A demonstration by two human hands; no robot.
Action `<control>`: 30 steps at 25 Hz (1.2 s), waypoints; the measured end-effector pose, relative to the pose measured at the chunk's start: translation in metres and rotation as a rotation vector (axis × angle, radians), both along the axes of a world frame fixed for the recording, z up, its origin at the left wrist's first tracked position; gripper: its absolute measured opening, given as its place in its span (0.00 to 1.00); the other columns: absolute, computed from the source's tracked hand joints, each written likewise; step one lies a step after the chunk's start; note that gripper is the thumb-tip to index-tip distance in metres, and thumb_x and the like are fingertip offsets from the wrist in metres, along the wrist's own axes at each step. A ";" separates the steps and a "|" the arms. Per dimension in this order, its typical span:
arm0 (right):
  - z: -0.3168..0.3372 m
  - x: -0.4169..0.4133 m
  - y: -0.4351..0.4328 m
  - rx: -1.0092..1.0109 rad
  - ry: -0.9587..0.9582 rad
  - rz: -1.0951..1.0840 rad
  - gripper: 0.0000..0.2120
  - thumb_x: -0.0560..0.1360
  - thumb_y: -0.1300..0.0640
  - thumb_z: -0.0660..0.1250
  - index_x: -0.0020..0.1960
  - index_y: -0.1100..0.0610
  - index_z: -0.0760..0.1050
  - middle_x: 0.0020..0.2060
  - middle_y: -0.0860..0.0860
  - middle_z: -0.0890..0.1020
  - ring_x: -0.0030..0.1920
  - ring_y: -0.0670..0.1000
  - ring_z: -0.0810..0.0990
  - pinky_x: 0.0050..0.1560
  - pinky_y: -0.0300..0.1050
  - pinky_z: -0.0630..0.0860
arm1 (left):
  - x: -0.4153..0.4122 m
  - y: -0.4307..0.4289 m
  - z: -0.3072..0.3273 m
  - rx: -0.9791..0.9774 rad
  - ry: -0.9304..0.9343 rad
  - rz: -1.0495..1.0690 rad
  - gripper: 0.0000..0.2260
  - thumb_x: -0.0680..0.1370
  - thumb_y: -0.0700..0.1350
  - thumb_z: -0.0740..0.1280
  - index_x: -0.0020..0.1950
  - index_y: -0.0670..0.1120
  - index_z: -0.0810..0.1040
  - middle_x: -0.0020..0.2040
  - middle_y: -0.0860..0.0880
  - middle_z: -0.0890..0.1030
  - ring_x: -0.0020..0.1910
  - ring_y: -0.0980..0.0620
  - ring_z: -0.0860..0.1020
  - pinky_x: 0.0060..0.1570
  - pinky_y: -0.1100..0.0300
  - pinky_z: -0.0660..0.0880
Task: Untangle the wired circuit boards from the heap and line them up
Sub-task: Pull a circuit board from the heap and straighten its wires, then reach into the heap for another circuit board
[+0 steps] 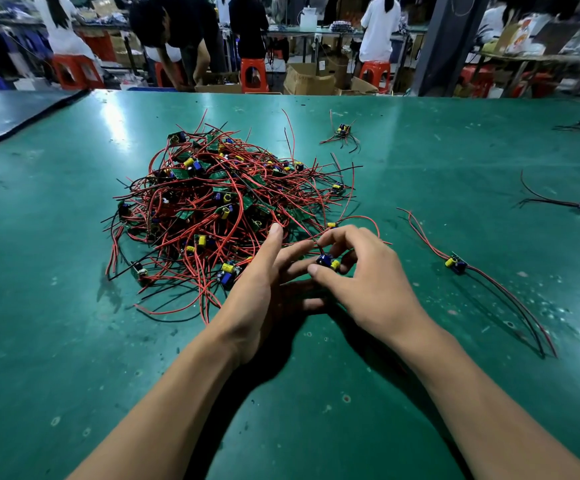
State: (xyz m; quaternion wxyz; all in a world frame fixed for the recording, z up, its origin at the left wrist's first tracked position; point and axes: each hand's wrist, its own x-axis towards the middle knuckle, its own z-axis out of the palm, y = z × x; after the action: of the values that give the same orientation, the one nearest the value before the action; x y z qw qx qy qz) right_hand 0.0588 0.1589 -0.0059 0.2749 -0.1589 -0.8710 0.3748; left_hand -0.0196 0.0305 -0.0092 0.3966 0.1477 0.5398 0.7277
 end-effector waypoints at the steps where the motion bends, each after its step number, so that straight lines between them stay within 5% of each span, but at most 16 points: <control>1: 0.000 0.000 0.001 0.000 0.007 -0.008 0.12 0.71 0.58 0.76 0.52 0.51 0.78 0.46 0.48 0.79 0.44 0.45 0.76 0.49 0.34 0.72 | -0.001 0.000 -0.001 0.004 0.006 -0.013 0.29 0.79 0.66 0.51 0.67 0.48 0.76 0.59 0.47 0.83 0.59 0.47 0.81 0.57 0.48 0.78; 4: -0.001 0.000 0.001 -0.004 0.076 -0.037 0.09 0.72 0.57 0.75 0.51 0.51 0.80 0.45 0.46 0.81 0.45 0.44 0.79 0.50 0.37 0.74 | -0.002 0.000 -0.003 0.013 0.004 -0.020 0.30 0.78 0.68 0.52 0.67 0.49 0.75 0.61 0.47 0.82 0.61 0.45 0.80 0.58 0.46 0.78; 11: 0.009 0.004 0.032 -0.030 0.573 -0.404 0.05 0.77 0.54 0.70 0.53 0.51 0.79 0.46 0.50 0.81 0.42 0.42 0.79 0.47 0.35 0.74 | -0.001 0.003 -0.004 -0.019 -0.006 0.032 0.33 0.71 0.67 0.59 0.63 0.44 0.78 0.58 0.42 0.83 0.57 0.40 0.81 0.55 0.45 0.78; 14: 0.002 0.009 0.058 0.019 0.345 -0.509 0.08 0.75 0.57 0.71 0.54 0.54 0.82 0.49 0.53 0.81 0.46 0.49 0.80 0.51 0.34 0.71 | 0.001 0.003 -0.004 -0.030 0.014 0.022 0.33 0.71 0.66 0.58 0.62 0.40 0.78 0.57 0.39 0.83 0.52 0.41 0.82 0.51 0.50 0.80; 21: -0.019 0.013 0.070 0.129 -0.257 -0.593 0.12 0.74 0.54 0.73 0.58 0.51 0.83 0.57 0.57 0.79 0.59 0.61 0.75 0.58 0.51 0.72 | 0.000 0.001 -0.005 -0.038 0.068 -0.004 0.33 0.72 0.65 0.58 0.61 0.38 0.77 0.54 0.37 0.83 0.47 0.41 0.83 0.47 0.52 0.81; 24: -0.021 0.009 0.064 0.284 -0.199 -0.541 0.15 0.73 0.58 0.74 0.59 0.53 0.82 0.57 0.56 0.78 0.59 0.59 0.72 0.61 0.50 0.68 | 0.000 0.002 -0.005 -0.036 0.072 0.001 0.33 0.72 0.65 0.58 0.60 0.38 0.77 0.54 0.36 0.83 0.46 0.41 0.83 0.46 0.52 0.81; 27: -0.021 0.003 0.055 0.201 -0.049 -0.367 0.13 0.73 0.63 0.73 0.56 0.57 0.83 0.53 0.54 0.79 0.53 0.55 0.77 0.57 0.41 0.68 | 0.000 0.003 -0.004 -0.037 0.059 0.007 0.33 0.72 0.65 0.58 0.60 0.38 0.77 0.54 0.36 0.83 0.45 0.41 0.83 0.45 0.53 0.81; 30: -0.027 -0.003 0.051 0.124 -0.093 -0.305 0.12 0.74 0.62 0.71 0.57 0.58 0.83 0.54 0.55 0.81 0.52 0.54 0.80 0.58 0.39 0.69 | 0.000 0.003 -0.004 -0.040 0.060 0.006 0.32 0.73 0.65 0.57 0.59 0.38 0.78 0.54 0.36 0.83 0.45 0.40 0.83 0.46 0.52 0.81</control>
State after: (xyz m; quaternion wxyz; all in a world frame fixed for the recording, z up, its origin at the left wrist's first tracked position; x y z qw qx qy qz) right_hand 0.0563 0.2095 -0.0332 0.2974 -0.2892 -0.8700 0.2664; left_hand -0.0199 0.0331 -0.0132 0.3810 0.1601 0.5663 0.7132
